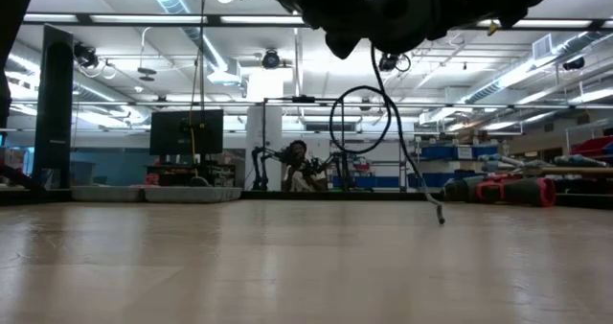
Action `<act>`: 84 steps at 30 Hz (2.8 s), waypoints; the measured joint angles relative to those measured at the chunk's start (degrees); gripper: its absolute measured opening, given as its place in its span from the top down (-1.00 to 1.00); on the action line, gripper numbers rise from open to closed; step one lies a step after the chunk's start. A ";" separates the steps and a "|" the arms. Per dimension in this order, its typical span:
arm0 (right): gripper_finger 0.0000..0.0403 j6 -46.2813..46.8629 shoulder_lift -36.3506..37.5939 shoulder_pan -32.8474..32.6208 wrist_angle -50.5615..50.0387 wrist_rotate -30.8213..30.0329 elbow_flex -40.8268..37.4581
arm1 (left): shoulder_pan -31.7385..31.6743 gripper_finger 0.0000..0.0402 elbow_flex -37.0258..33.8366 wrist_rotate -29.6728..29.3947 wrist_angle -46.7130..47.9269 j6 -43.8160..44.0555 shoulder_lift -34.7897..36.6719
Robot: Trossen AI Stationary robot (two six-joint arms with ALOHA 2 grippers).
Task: Coil cords
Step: Coil the black wire on the spool
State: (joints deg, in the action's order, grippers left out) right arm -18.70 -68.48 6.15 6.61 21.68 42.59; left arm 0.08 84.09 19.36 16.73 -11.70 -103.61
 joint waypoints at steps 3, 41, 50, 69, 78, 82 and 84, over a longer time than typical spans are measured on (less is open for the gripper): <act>1.00 -0.74 -2.17 0.16 -1.13 1.49 2.70 | 0.09 1.00 0.00 0.43 -0.41 0.01 0.00; 0.58 2.38 -3.14 0.22 -16.78 10.95 13.55 | 1.79 1.00 0.00 -5.32 -0.99 -9.24 -0.02; 0.59 5.09 0.50 -1.90 -21.74 7.21 13.55 | 1.81 1.00 0.00 -5.65 -1.06 -9.08 -0.02; 0.59 11.83 7.55 -10.66 -18.99 -9.71 14.31 | 1.88 1.00 0.00 -5.30 -6.28 -10.14 -0.02; 0.61 8.02 5.05 -6.99 -20.54 -6.49 16.87 | 2.61 1.00 0.00 -2.86 -6.73 -10.18 0.00; 0.61 8.72 4.20 -4.28 -19.89 0.06 16.61 | 3.57 1.00 0.00 -2.65 -6.74 -12.53 0.00; 0.62 10.12 3.50 -3.67 -19.74 4.33 16.54 | 3.81 1.00 0.00 -2.68 -6.94 -13.41 0.00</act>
State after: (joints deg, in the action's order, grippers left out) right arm -8.58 -64.98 2.48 -13.13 26.01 59.13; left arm 3.88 84.09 16.68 9.78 -25.11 -103.61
